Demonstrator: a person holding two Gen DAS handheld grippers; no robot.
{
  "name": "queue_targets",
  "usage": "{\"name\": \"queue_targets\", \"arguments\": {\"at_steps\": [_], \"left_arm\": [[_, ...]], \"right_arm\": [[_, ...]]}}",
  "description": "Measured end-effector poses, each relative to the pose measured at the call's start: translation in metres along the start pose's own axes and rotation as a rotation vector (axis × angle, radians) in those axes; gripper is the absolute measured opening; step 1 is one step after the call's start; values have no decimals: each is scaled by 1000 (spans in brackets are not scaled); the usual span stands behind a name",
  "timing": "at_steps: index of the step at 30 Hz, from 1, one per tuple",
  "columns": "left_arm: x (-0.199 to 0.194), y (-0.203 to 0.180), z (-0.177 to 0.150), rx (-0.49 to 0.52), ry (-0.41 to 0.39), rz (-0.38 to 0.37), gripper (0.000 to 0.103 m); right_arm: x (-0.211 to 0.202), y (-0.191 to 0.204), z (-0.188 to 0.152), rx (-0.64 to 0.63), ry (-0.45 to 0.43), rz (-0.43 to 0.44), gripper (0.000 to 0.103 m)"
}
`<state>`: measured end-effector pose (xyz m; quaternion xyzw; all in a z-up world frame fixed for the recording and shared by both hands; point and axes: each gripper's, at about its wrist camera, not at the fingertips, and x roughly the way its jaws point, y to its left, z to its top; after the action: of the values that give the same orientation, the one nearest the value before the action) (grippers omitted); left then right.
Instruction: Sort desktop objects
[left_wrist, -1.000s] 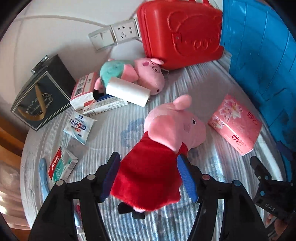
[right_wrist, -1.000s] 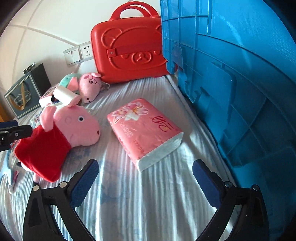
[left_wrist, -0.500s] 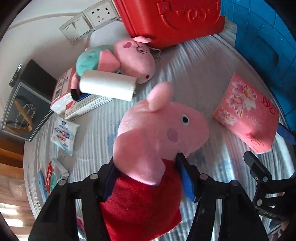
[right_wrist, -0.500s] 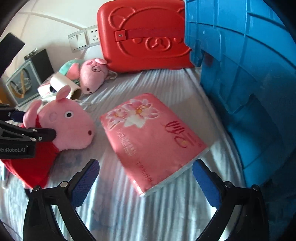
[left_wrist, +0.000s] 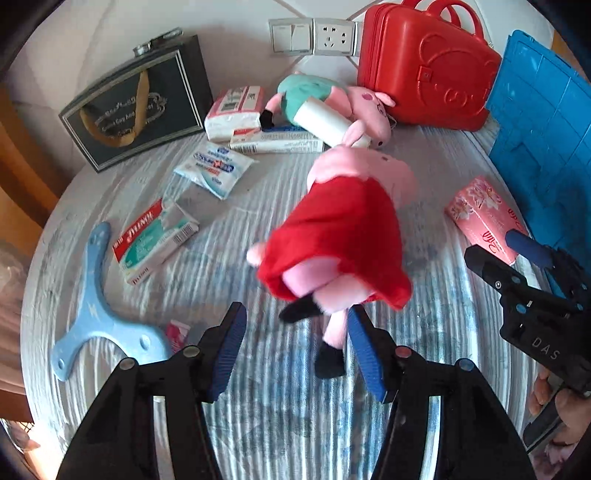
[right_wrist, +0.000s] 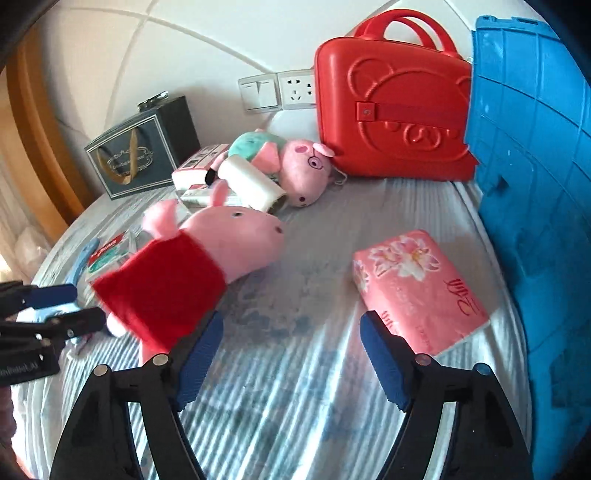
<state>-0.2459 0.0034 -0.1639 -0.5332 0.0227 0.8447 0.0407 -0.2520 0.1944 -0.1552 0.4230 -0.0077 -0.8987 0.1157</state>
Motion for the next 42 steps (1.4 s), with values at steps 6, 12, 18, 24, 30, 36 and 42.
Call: {"name": "queue_targets", "arguments": {"at_steps": [6,12,18,24,30,36,42], "left_arm": [[42,0,-2,7,37,92,56],[59,70,34,-45,8,318,56],[9,74,29,-72,-105,195,56],[1,70,-12,-124,-70,150,56],[19,51,-33,-123,-33,124,56],[20,78,-23,-168,-50,185,56],[24,53,2,-140,-113,110,56]], "right_arm": [[18,13,-1,-53,43,10,78],[41,18,1,-60,80,41,78],[70,33,11,-18,167,150,76],[47,29,-2,18,169,23,66],[78,61,-13,-97,236,63,58],[102,123,14,-124,155,304,57],[60,82,12,-130,57,180,58]]}}
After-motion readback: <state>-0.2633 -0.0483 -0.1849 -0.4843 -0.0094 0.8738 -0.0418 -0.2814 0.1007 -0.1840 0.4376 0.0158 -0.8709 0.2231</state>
